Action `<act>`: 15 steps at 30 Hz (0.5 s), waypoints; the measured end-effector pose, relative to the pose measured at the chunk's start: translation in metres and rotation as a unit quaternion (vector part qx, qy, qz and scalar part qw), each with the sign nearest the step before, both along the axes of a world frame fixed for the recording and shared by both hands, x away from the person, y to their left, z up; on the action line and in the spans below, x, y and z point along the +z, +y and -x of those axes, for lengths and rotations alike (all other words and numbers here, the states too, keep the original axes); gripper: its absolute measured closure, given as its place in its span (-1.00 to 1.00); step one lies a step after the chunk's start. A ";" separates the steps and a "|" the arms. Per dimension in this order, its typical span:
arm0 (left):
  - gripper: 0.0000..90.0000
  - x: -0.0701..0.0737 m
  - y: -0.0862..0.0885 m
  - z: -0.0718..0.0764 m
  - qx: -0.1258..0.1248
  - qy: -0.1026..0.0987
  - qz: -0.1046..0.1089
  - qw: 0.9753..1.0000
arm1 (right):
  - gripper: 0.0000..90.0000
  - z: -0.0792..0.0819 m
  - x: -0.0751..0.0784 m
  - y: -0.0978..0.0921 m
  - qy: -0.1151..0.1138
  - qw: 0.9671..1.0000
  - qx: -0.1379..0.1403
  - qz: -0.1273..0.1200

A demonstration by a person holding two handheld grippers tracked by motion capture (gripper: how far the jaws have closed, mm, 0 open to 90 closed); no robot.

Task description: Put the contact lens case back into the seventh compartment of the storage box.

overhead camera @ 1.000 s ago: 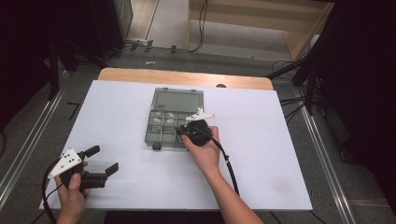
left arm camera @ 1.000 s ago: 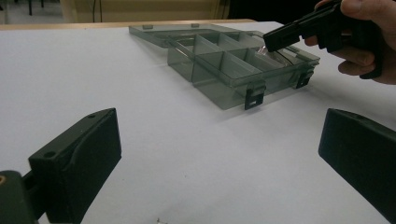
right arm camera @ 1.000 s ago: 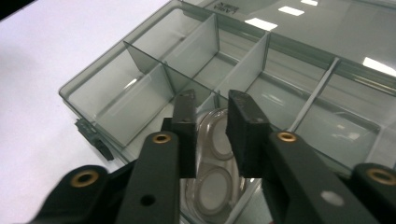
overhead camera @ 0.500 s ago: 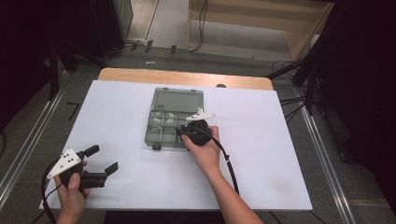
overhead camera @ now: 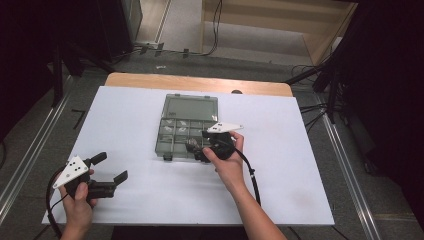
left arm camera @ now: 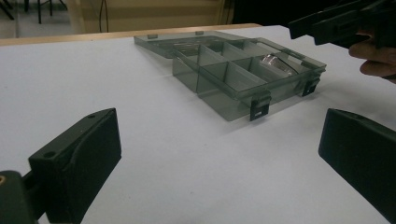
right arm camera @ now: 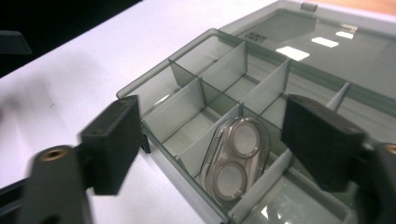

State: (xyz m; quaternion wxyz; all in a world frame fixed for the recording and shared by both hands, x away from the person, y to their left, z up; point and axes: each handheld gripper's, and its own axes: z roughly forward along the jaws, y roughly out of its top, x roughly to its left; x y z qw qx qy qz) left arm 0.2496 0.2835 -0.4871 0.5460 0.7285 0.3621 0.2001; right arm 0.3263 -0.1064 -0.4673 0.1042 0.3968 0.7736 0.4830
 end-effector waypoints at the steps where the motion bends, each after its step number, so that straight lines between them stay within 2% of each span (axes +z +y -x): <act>1: -1.00 0.001 -0.001 0.000 0.001 0.000 -0.002 1.000 | -0.64 0.002 0.001 -0.003 -0.007 1.000 0.001 0.003; 5: -1.00 0.002 -0.006 -0.005 0.006 -0.004 -0.010 1.000 | -0.65 0.006 0.002 -0.007 -0.011 1.000 -0.001 0.001; 11: -1.00 0.005 -0.015 -0.011 0.000 -0.007 -0.018 1.000 | -0.66 0.009 0.005 -0.015 -0.016 1.000 0.000 -0.004; 15: -1.00 0.007 -0.021 -0.016 -0.008 -0.003 -0.021 1.000 | -0.74 0.011 0.005 -0.023 -0.019 1.000 0.001 -0.013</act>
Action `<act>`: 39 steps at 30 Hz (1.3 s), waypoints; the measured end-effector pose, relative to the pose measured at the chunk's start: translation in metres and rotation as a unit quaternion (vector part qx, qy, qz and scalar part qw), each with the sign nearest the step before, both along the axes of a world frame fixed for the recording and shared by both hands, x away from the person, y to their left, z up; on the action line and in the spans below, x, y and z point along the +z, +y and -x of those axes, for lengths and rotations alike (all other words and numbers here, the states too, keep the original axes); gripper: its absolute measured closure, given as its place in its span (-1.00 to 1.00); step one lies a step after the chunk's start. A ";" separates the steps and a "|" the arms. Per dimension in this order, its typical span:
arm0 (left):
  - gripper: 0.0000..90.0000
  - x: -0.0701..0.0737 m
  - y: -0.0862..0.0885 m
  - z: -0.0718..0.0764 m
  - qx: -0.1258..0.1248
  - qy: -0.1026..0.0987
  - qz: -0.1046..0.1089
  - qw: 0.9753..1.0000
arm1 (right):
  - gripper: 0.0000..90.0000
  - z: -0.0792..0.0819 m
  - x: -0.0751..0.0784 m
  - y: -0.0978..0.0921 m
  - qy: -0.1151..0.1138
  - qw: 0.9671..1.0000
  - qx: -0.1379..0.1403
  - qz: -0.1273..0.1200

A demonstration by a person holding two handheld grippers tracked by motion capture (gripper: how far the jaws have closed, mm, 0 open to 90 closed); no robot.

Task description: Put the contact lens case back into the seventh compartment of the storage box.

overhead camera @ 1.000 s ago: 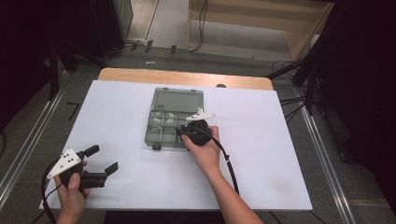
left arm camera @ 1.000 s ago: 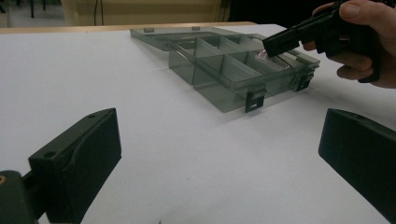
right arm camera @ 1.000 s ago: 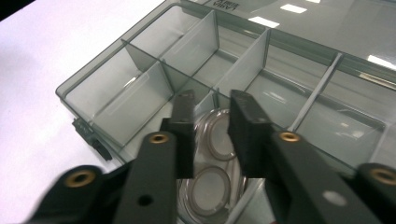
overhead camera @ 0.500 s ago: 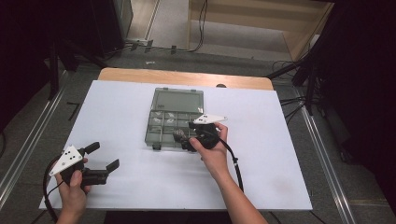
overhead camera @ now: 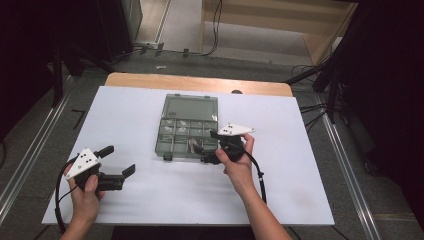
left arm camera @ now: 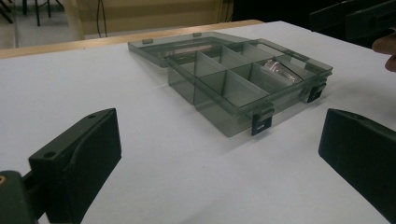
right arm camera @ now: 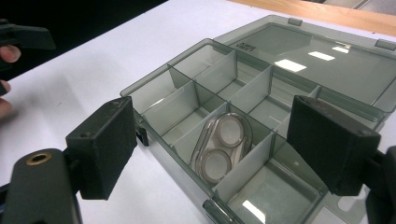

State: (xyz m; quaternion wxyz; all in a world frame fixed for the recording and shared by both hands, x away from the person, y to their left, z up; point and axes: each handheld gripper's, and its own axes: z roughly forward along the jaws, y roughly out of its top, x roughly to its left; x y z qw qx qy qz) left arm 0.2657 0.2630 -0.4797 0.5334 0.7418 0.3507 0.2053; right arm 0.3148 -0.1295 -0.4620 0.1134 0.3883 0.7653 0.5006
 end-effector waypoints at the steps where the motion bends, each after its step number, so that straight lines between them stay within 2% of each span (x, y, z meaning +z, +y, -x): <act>1: -1.00 0.001 -0.001 -0.001 -0.002 -0.001 -0.002 1.000 | -0.80 0.001 0.000 -0.001 0.000 1.000 0.002 0.000; 6: -1.00 0.005 -0.006 -0.006 -0.006 -0.004 -0.006 1.000 | -0.80 0.003 -0.002 -0.006 -0.003 1.000 0.002 0.002; 10: -1.00 0.010 -0.005 -0.012 -0.003 -0.009 0.002 1.000 | -0.80 0.006 -0.004 -0.010 -0.006 1.000 0.000 0.002; 14: -1.00 0.015 -0.006 -0.018 -0.001 -0.011 0.007 1.000 | -0.87 0.007 -0.005 -0.017 -0.008 1.000 0.001 -0.005; 15: -1.00 0.016 -0.006 -0.019 -0.002 -0.010 0.008 1.000 | -1.00 0.008 -0.006 -0.020 -0.006 1.000 0.005 -0.009; 17: -1.00 0.017 -0.008 -0.022 -0.004 -0.010 0.007 1.000 | -1.00 0.009 -0.006 -0.023 -0.007 1.000 0.003 -0.013; 25: -1.00 0.018 -0.017 -0.033 -0.013 -0.002 0.011 1.000 | -1.00 0.011 -0.010 -0.031 -0.012 1.000 -0.015 -0.005; 31: -1.00 0.016 -0.025 -0.042 -0.021 0.004 0.011 1.000 | -1.00 0.011 -0.010 -0.044 -0.011 0.999 -0.028 -0.018; 37: -1.00 0.013 -0.028 -0.049 -0.021 0.009 0.016 1.000 | -1.00 0.012 -0.009 -0.050 -0.008 0.999 -0.037 -0.021; 39: -1.00 0.013 -0.029 -0.051 -0.020 0.009 0.011 1.000 | -1.00 0.012 -0.009 -0.052 -0.008 0.999 -0.041 -0.022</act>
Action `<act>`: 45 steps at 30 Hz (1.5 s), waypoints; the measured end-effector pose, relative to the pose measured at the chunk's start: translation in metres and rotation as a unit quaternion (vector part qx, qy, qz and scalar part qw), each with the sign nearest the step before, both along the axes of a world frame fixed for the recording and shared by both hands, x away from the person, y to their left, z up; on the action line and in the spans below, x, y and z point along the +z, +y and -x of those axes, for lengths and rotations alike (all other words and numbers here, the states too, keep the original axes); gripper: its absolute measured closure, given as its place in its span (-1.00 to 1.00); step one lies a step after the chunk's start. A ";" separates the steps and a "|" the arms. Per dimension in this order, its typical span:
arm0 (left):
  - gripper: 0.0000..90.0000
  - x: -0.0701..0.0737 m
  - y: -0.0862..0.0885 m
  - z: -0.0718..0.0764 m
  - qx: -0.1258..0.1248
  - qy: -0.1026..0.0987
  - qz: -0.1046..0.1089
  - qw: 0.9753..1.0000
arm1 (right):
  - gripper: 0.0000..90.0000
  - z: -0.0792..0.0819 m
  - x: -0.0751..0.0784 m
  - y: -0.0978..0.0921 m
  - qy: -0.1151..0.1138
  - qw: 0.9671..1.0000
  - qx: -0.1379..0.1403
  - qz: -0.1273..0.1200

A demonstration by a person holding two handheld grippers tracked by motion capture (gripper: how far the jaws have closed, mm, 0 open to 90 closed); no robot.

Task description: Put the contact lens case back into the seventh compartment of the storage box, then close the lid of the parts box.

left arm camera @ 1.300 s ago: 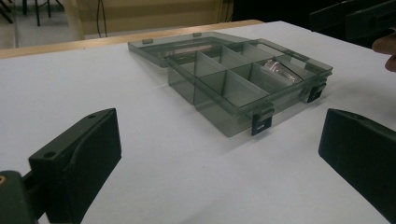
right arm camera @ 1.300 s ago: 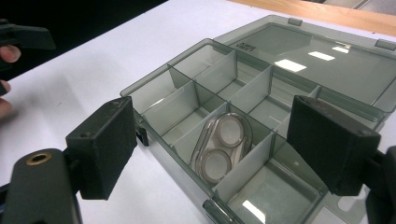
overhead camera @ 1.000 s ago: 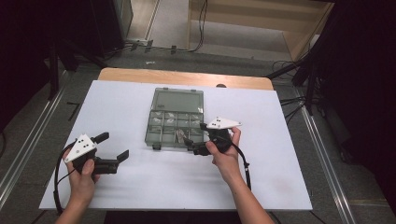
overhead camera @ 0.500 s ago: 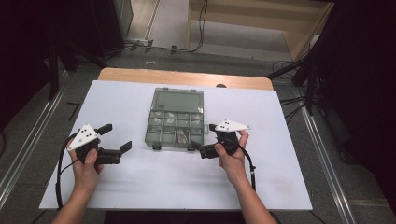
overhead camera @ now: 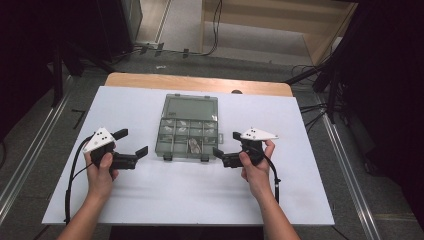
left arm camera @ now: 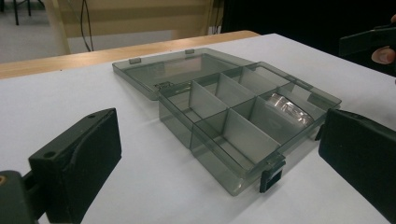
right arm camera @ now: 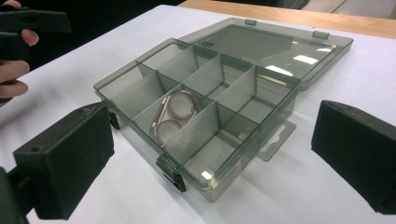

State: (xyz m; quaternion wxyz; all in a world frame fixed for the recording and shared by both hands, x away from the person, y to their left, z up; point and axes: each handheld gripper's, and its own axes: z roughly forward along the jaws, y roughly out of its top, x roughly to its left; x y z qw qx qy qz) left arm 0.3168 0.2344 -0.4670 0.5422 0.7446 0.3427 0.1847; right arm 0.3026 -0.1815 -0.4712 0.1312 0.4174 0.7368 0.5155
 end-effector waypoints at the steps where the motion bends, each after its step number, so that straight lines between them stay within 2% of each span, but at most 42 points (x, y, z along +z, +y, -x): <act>1: -1.00 0.000 -0.001 -0.001 0.000 -0.002 -0.005 1.000 | -1.00 0.000 0.000 -0.001 -0.002 1.000 0.000 -0.001; 6: -1.00 0.001 -0.004 -0.005 -0.004 -0.003 -0.007 1.000 | -1.00 -0.001 -0.002 -0.005 0.003 1.000 -0.004 -0.004; 10: -1.00 0.002 -0.006 -0.009 -0.007 -0.004 -0.001 1.000 | -1.00 -0.002 -0.003 -0.007 0.004 1.000 -0.005 -0.012; 17: -1.00 -0.001 -0.010 -0.020 -0.010 0.000 0.016 1.000 | -1.00 -0.006 -0.001 -0.007 0.003 1.000 -0.011 -0.009; 21: -1.00 -0.003 -0.014 -0.027 -0.023 0.009 0.016 1.000 | -1.00 -0.011 0.000 -0.004 0.004 1.000 -0.014 -0.008; 25: -1.00 -0.006 -0.022 -0.036 -0.029 0.009 0.008 1.000 | -1.00 -0.016 0.002 0.000 0.001 1.000 -0.026 -0.009; 29: -1.00 -0.006 -0.028 -0.048 -0.029 0.011 0.009 0.999 | -1.00 -0.024 0.001 0.000 0.008 0.999 -0.046 -0.007; 33: -1.00 -0.005 -0.034 -0.059 -0.032 0.017 0.008 0.999 | -1.00 -0.035 0.000 -0.003 0.013 0.999 -0.049 -0.014; 36: -1.00 -0.006 -0.037 -0.066 -0.037 0.019 0.016 0.999 | -1.00 -0.039 0.000 -0.002 0.014 0.998 -0.050 -0.018; 40: -1.00 -0.006 -0.043 -0.074 -0.041 0.022 0.013 0.999 | -1.00 -0.048 -0.001 0.001 0.020 0.998 -0.053 -0.027; 45: -1.00 -0.001 -0.047 -0.084 -0.043 0.025 0.019 0.999 | -1.00 -0.059 -0.001 0.007 0.022 0.998 -0.054 -0.022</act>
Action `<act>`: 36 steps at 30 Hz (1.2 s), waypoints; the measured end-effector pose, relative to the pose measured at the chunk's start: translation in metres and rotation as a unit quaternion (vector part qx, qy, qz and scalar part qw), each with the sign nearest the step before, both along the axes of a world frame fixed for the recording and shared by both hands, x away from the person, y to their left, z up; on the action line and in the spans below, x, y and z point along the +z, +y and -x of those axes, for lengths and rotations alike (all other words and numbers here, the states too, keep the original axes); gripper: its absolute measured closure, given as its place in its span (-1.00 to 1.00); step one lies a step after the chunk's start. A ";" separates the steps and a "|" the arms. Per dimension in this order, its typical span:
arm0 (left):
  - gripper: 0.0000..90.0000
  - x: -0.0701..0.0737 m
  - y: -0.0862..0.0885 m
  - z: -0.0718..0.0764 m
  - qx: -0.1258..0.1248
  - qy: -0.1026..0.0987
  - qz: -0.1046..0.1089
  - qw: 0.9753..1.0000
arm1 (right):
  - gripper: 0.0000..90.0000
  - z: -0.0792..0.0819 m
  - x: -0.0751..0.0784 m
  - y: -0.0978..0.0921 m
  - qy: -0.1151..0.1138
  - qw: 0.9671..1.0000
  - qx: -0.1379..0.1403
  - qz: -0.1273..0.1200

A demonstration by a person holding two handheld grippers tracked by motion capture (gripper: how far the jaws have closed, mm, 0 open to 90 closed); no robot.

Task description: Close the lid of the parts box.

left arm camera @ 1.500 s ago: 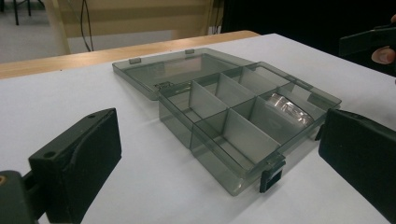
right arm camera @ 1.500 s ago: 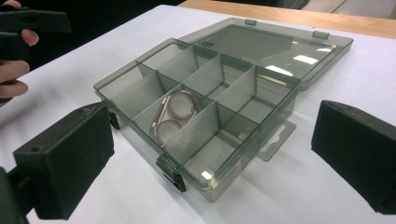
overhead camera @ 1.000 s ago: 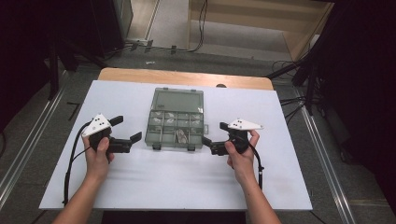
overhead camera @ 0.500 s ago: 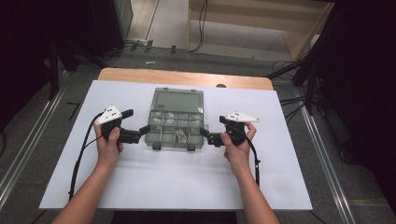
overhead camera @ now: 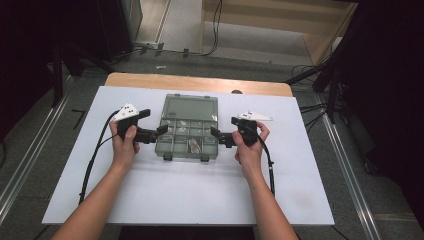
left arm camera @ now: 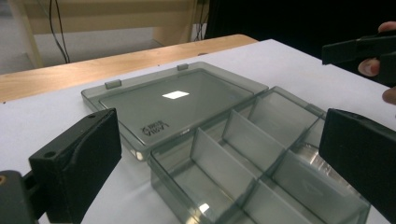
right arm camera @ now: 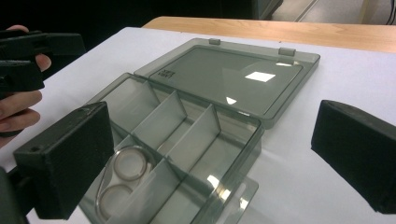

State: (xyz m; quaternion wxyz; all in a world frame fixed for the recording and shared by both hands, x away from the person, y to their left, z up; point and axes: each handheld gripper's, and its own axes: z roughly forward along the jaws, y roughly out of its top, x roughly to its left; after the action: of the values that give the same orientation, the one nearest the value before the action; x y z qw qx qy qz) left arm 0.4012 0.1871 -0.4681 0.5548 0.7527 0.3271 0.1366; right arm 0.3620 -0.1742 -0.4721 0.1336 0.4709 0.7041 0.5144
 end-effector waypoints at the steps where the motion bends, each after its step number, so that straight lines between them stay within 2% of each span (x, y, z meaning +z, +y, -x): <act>1: -1.00 0.001 0.000 -0.002 0.003 -0.001 0.002 1.000 | -1.00 -0.002 0.000 0.001 0.003 1.000 0.000 0.000; 7: -1.00 0.003 -0.003 -0.015 0.005 0.010 -0.006 1.000 | -1.00 -0.017 0.000 0.007 0.006 1.000 0.005 0.003; 11: -1.00 0.003 -0.005 -0.025 0.004 0.028 0.001 1.000 | -1.00 -0.026 0.001 0.009 0.008 1.000 0.004 -0.002; 14: -1.00 0.002 -0.007 -0.031 0.009 0.037 0.006 0.999 | -1.00 -0.033 0.001 0.009 0.017 1.000 0.003 -0.009; 19: -1.00 0.000 -0.011 -0.044 0.013 0.058 -0.005 0.998 | -1.00 -0.047 0.000 0.009 0.031 0.999 0.003 -0.010; 20: -1.00 0.000 -0.011 -0.046 0.015 0.064 0.001 0.998 | -1.00 -0.053 -0.001 0.009 0.040 0.999 0.005 -0.010; 21: -1.00 -0.001 -0.010 -0.049 0.017 0.072 0.006 0.997 | -1.00 -0.053 -0.001 0.009 0.040 0.999 0.005 -0.010; 23: -1.00 -0.001 -0.010 -0.053 0.020 0.081 0.011 0.996 | -1.00 -0.059 -0.003 0.008 0.051 0.998 0.010 -0.030; 27: -1.00 -0.004 -0.014 -0.060 0.025 0.107 0.005 0.994 | -1.00 -0.065 -0.007 0.009 0.064 0.997 0.019 -0.048; 29: -0.91 -0.006 -0.016 -0.062 0.030 0.115 0.000 0.993 | -1.00 -0.070 -0.011 0.009 0.077 0.994 0.021 -0.072; 32: -0.85 -0.009 -0.019 -0.065 0.042 0.128 -0.007 0.991 | -0.94 -0.071 -0.011 0.011 0.082 0.994 0.017 -0.068; 35: -0.72 -0.012 -0.019 -0.069 0.049 0.139 -0.004 0.989 | -0.92 -0.074 -0.013 0.015 0.092 0.994 0.020 -0.057; 36: -0.71 -0.013 -0.019 -0.070 0.055 0.147 -0.005 0.988 | -0.91 -0.075 -0.014 0.016 0.095 0.994 0.016 -0.054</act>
State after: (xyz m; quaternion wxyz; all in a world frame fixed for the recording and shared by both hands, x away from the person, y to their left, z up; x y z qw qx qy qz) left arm 0.4714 0.1682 -0.4810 0.4890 0.7481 0.4451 0.0562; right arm 0.4369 -0.1586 -0.4860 0.0320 0.5126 0.6925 0.5066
